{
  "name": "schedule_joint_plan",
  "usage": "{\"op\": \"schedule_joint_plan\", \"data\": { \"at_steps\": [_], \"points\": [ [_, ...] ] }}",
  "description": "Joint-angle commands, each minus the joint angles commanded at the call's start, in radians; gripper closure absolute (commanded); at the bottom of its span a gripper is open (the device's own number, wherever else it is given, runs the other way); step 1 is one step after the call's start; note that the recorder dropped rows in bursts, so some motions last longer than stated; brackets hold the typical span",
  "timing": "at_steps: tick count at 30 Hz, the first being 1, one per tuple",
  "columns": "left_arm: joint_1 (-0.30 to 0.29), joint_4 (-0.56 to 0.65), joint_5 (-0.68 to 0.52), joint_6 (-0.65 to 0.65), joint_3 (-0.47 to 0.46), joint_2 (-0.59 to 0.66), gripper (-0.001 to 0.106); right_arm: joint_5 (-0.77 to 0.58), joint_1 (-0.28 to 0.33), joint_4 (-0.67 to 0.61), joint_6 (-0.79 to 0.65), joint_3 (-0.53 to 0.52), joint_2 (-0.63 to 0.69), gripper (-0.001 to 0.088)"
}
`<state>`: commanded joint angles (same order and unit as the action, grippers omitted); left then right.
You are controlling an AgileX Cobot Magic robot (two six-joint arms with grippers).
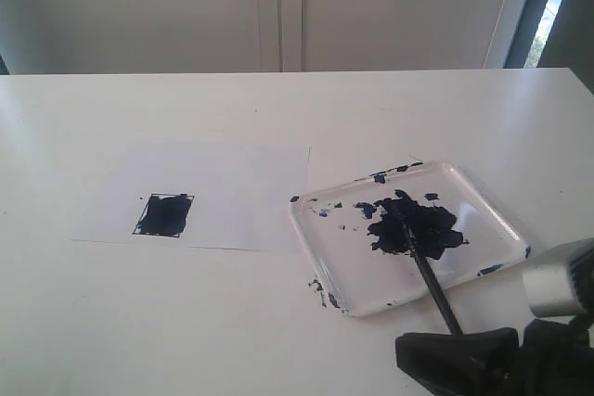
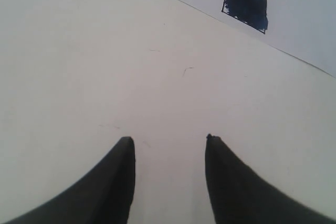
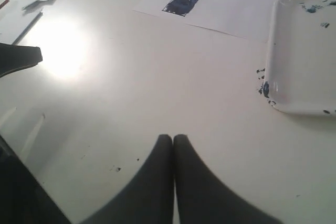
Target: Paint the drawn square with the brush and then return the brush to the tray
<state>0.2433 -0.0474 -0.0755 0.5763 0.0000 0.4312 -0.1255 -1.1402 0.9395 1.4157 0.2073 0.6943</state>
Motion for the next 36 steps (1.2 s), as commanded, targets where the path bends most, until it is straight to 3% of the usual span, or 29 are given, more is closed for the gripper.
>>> {"op": "schedule_joint_plan", "data": {
  "at_steps": [6, 12, 17, 21, 28, 30, 36],
  "points": [
    [0.0, 0.0, 0.0, 0.0, 0.0, 0.0, 0.057, -0.035, 0.004, 0.004, -0.012, -0.02, -0.139, 0.0868],
    [0.0, 0.0, 0.0, 0.0, 0.0, 0.0, 0.057, -0.026, 0.015, 0.008, -0.089, -0.118, -0.383, 0.0868],
    [0.0, 0.0, 0.0, 0.0, 0.0, 0.0, 0.057, -0.026, 0.068, 0.008, -0.107, -0.2, -0.556, 0.0868],
    [0.0, 0.0, 0.0, 0.0, 0.0, 0.0, 0.057, -0.055, 0.132, -0.019, -0.112, -0.207, -0.681, 0.0868],
    [0.0, 0.0, 0.0, 0.0, 0.0, 0.0, 0.057, 0.054, 0.358, -0.024, -0.204, -0.207, -0.694, 0.0868],
    [0.0, 0.0, 0.0, 0.0, 0.0, 0.0, 0.057, 0.107, 0.369, -0.022, -0.256, -0.207, -0.694, 0.0868],
    [0.0, 0.0, 0.0, 0.0, 0.0, 0.0, 0.057, 0.097, 0.368, -0.024, -0.262, -0.207, -0.694, 0.0868]
  ]
}}
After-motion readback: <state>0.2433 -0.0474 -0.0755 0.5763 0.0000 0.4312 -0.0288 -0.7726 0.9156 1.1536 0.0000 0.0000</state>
